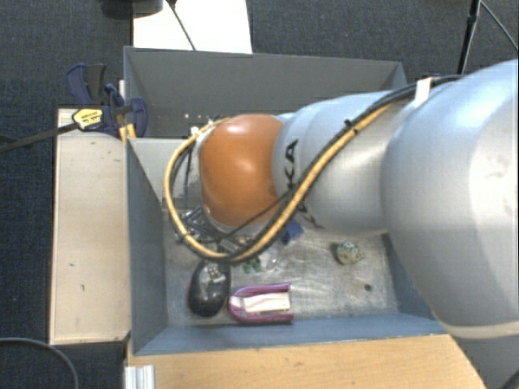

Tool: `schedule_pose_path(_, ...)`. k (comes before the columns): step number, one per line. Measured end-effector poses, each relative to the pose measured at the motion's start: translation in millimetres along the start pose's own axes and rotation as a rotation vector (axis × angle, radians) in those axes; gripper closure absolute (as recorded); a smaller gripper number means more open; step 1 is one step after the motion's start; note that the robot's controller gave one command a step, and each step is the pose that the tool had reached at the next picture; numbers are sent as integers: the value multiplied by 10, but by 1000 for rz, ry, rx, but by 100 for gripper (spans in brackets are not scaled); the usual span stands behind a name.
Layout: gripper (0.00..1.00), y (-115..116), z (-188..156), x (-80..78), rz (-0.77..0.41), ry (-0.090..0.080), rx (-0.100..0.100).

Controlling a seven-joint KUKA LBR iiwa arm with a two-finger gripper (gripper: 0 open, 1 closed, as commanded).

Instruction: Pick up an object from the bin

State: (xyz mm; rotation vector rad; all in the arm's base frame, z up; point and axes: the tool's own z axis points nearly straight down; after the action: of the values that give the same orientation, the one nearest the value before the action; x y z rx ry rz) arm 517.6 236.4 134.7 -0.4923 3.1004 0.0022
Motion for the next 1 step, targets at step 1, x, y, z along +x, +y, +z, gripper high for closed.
schedule_pose_path(1,0,-518,597,-24,-343,-6,2)
